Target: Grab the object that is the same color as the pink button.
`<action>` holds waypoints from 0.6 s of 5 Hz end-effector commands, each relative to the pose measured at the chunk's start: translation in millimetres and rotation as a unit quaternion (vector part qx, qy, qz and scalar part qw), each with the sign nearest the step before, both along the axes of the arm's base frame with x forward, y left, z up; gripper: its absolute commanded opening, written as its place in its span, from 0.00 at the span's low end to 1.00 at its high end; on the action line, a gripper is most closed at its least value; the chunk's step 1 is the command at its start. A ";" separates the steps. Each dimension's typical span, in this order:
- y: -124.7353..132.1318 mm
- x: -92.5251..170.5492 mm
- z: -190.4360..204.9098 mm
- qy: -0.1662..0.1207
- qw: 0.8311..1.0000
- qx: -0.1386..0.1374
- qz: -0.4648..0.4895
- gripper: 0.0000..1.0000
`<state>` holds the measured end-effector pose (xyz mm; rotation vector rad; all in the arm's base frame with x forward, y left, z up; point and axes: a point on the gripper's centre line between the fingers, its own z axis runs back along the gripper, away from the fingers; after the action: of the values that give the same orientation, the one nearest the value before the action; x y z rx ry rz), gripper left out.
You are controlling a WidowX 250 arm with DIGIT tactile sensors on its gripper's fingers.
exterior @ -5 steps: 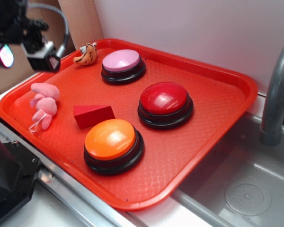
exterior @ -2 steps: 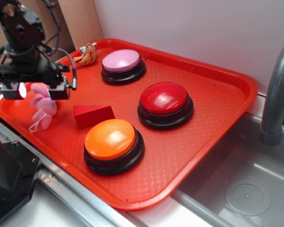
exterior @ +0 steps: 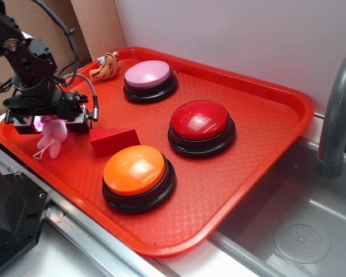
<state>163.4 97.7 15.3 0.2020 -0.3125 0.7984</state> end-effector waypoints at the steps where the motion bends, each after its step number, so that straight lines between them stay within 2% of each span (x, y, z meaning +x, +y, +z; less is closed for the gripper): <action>1: 7.3 -2.7 8.0 0.016 1.000 -0.001 -0.009 0.00; 2: 0.6 6.2 24.3 0.043 0.998 -0.002 -0.047 0.00; 3: -15.5 21.1 54.4 0.100 0.992 -0.020 -0.068 0.00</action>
<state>180.1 76.6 57.5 0.2240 -0.0886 0.6471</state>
